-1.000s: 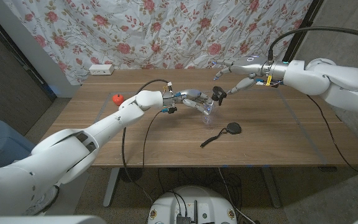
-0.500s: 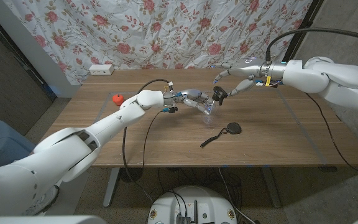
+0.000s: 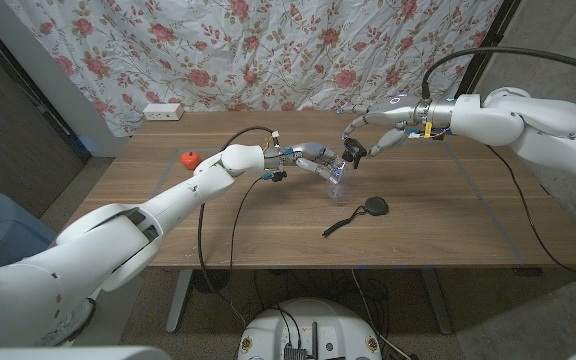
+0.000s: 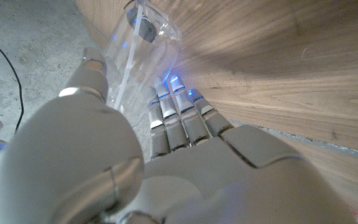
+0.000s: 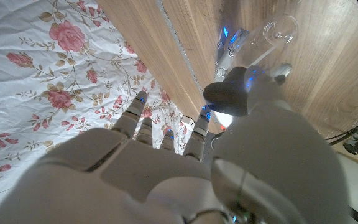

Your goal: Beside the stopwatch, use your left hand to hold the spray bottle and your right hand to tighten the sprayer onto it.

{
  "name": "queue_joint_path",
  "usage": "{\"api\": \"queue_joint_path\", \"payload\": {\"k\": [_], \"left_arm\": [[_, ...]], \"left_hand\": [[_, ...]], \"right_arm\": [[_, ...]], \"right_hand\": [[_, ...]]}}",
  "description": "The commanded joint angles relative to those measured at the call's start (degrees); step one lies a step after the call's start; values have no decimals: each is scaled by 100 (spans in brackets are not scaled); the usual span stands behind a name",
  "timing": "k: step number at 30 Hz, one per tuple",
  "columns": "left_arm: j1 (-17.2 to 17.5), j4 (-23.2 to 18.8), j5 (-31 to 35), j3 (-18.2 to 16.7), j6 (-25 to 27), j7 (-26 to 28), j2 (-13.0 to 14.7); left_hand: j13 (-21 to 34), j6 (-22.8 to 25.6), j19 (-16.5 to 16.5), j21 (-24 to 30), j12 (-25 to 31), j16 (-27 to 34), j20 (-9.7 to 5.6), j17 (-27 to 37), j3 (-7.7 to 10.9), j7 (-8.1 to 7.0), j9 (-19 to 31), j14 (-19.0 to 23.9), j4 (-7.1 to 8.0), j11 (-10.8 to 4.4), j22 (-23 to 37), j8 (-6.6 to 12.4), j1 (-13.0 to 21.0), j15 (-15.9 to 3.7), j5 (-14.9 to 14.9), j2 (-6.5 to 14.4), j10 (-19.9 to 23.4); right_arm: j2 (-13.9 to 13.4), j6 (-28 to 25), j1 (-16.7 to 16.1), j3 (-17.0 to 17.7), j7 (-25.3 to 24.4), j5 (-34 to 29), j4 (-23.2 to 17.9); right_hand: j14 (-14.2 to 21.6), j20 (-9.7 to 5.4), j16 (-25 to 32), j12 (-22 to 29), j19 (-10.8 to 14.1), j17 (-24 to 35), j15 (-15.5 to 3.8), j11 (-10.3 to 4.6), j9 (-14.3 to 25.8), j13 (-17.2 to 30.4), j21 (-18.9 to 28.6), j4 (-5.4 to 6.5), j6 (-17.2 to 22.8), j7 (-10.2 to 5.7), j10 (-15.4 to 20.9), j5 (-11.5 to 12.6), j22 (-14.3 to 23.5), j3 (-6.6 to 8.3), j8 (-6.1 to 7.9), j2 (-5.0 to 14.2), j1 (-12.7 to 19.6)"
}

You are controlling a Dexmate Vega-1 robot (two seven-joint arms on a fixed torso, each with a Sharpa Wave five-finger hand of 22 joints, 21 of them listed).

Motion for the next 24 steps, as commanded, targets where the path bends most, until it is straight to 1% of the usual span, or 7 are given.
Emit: {"api": "queue_joint_path", "payload": {"k": [1, 3, 10, 18, 24], "left_arm": [[61, -192, 113, 16, 28, 103, 77], [90, -283, 137, 13, 59, 131, 112], [162, -501, 171, -3, 144, 162, 208], [180, -548, 204, 7, 156, 165, 223], [182, -525, 208, 10, 147, 172, 210]], "left_hand": [[25, 740, -43, 5, -5, -2, -404, 6, 10, -548, 23, 20, 18, -541, 8, 2061, 310, -755, 28, 455, 571], [26, 735, -43, 5, -5, 0, -404, 9, 9, -558, 23, 20, 17, -547, 8, 2059, 311, -756, 28, 457, 573], [28, 746, -41, 6, -5, -2, -410, 6, 7, -551, 23, 20, 7, -562, 8, 2061, 321, -769, 29, 450, 585], [30, 746, -41, 6, -11, -3, -409, 9, 7, -553, 23, 19, 12, -562, 8, 2060, 320, -762, 30, 463, 581], [32, 735, -41, 6, -13, -6, -407, 7, 10, -550, 24, 21, 13, -554, 8, 2054, 318, -758, 31, 467, 582]], "right_arm": [[134, -52, 283, -165, 440, 30, 6], [124, -106, 297, -166, 547, 73, -28], [92, -222, 353, -162, 835, 231, -120], [76, -260, 389, -156, 1026, 399, -196], [73, -237, 351, -149, 987, 433, -186]], "right_hand": [[-44, -72, 56, 34, 26, 11, 9, 21, 16, 18, 23, 40, 106, -15, -19, 24, -1, 18, 43, 11, 23], [3, -123, 87, 50, 79, 15, -45, 22, 22, 16, 44, 63, 185, -15, 9, 27, 0, 0, 72, 3, -1], [24, -213, 111, 74, 174, 22, -76, 11, 31, 13, 73, 92, 306, -14, 61, 30, 1, -29, 119, -9, -37], [62, -258, 135, 94, 221, 28, -121, 8, 50, 10, 79, 122, 457, -9, 122, 31, -1, -54, 183, -8, -78], [84, -281, 154, 114, 253, 33, -148, -30, 87, 4, 72, 153, 726, -9, 199, 31, -2, -88, 305, 1, -127]]}}
